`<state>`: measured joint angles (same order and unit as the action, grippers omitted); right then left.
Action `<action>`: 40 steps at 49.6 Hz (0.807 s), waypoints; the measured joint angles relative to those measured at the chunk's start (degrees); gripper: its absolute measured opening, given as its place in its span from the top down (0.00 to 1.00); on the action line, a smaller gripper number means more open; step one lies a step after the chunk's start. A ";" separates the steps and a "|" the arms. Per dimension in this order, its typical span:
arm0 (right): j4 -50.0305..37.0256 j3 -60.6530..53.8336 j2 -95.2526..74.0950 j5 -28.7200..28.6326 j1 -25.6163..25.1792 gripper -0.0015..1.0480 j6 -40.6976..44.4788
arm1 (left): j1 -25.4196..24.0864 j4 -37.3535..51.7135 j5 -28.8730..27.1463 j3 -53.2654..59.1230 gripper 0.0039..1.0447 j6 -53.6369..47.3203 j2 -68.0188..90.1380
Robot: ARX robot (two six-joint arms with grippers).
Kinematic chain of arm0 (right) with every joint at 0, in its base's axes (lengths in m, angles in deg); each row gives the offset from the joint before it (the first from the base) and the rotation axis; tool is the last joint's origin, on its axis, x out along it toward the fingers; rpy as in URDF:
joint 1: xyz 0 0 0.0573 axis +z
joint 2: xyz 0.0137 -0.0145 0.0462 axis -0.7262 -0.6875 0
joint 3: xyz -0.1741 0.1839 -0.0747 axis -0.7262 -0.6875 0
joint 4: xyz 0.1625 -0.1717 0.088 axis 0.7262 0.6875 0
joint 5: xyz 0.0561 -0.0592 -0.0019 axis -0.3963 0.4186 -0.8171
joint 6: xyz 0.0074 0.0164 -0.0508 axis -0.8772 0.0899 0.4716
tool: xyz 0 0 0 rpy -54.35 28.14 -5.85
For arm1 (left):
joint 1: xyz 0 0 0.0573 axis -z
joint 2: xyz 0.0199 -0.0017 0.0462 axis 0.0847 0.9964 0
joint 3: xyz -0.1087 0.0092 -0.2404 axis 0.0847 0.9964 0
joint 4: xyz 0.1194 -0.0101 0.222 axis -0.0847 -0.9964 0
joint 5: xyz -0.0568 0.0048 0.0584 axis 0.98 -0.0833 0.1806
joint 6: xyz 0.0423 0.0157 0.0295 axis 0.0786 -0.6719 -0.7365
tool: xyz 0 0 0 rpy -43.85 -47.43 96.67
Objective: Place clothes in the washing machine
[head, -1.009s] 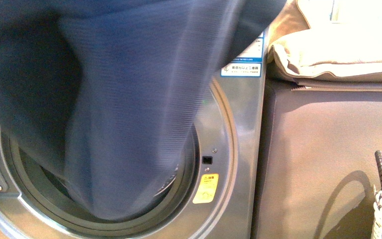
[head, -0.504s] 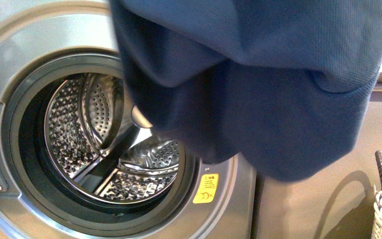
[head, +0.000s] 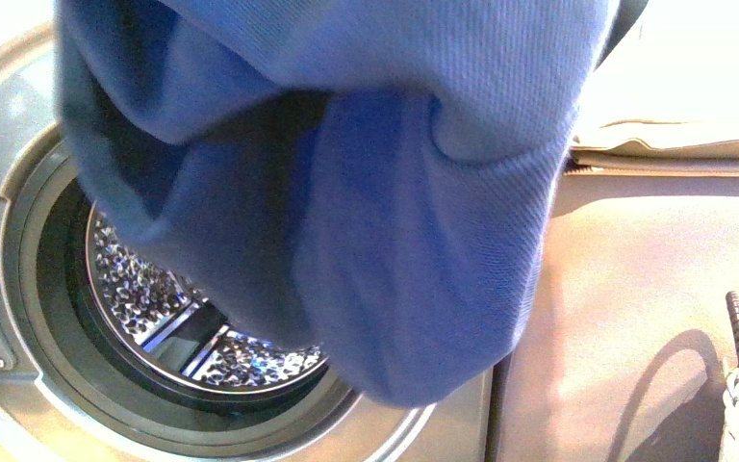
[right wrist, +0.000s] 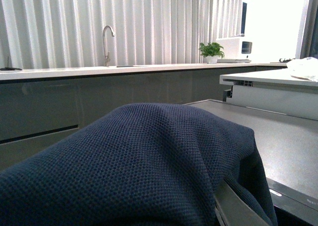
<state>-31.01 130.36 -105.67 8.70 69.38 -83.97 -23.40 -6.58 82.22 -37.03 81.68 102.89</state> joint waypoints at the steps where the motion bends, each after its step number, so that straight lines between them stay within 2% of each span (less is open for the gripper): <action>1: 0.00 0.00 0.00 0.00 0.00 0.92 0.00 | 0.22 0.50 0.87 -1.20 0.06 0.44 1.07; 8: 0.00 0.00 0.00 0.02 0.00 0.92 0.00 | 2.73 4.07 5.64 -7.34 0.06 3.28 6.71; 20: 0.00 0.00 0.00 0.04 -0.02 0.92 0.00 | 8.98 18.03 10.58 -16.66 0.06 12.31 17.97; 40: 0.00 0.00 0.00 0.02 -0.02 0.92 -0.02 | 24.17 7.93 13.94 -25.35 0.06 3.13 27.21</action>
<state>-31.01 130.36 -105.67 8.72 69.35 -83.99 0.77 1.36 96.17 -62.39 84.81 130.10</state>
